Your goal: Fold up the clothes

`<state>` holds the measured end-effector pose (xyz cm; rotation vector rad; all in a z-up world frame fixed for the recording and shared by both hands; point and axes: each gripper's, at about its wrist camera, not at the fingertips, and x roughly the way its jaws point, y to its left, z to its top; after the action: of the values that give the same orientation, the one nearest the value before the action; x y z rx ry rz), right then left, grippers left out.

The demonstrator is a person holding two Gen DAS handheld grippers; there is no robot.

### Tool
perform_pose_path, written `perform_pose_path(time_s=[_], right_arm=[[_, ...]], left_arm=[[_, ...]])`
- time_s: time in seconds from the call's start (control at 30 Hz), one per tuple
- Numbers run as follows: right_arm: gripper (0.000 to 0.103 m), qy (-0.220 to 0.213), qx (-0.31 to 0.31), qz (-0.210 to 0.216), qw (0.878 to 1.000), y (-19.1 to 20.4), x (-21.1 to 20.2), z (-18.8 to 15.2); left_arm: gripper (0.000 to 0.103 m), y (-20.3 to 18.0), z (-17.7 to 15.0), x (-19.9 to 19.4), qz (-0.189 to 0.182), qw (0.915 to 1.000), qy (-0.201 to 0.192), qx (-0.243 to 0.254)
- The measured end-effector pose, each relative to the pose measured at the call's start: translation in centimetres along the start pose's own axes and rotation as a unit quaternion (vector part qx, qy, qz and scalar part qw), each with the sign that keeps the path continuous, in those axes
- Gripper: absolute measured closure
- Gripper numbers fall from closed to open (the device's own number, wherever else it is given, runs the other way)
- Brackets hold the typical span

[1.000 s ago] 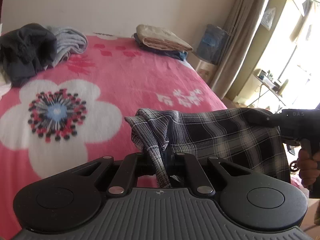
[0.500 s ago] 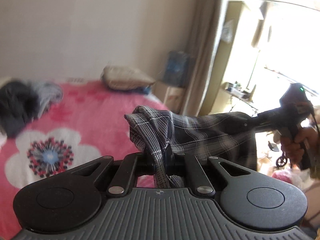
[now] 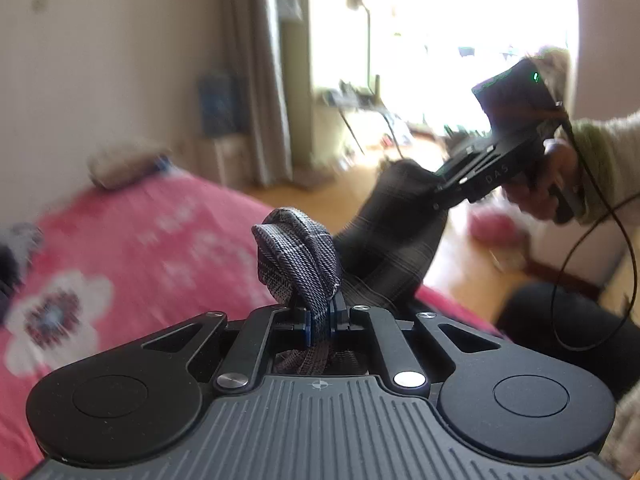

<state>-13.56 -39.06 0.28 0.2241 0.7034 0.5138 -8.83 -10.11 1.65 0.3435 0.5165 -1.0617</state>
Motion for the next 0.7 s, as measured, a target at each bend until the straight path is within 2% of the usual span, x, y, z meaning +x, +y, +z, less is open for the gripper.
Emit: perform_pose_path(time_s=[0.17,0.3,0.37,0.43,0.47,0.53,0.6,0.7], right_arm=[[0.095,0.049,-0.056,-0.033,0.997,2.1,1.1,-5.1],[0.094,0.074,-0.042,-0.048,0.995,1.7,1.9,-8.0],[0.093,0.077,-0.022,-0.050,0.996,1.1,1.8,-8.5],[0.090,0.073,0.004,-0.046,0.996,0.3,1.4,-8.7],[0.086,0.069,0.021,-0.043,0.996,-0.1,1.3,-8.6],[0.078,0.060,0.052,-0.033,0.996,-0.9,0.8,-8.6],[0.067,0.047,0.070,-0.024,0.996,-1.4,0.2,-8.5],[0.059,0.031,0.074,-0.019,0.997,-1.3,-0.3,-8.2]], left_arm=[[0.097,-1.9,-2.6,3.1,-0.034,0.9978,0.057,0.003],[0.095,-2.0,-4.5,4.7,-0.052,0.9941,0.095,-0.012],[0.090,-1.5,-4.7,5.0,-0.057,0.9922,0.107,-0.027],[0.074,-1.0,-4.5,4.7,-0.061,0.9905,0.116,-0.044],[0.070,-0.7,-4.3,4.5,-0.062,0.9899,0.116,-0.052],[0.056,-0.3,-3.8,3.8,-0.063,0.9894,0.116,-0.061],[0.045,-0.3,-3.2,3.1,-0.057,0.9894,0.116,-0.066],[0.035,-0.3,-2.6,2.8,-0.052,0.9906,0.106,-0.068]])
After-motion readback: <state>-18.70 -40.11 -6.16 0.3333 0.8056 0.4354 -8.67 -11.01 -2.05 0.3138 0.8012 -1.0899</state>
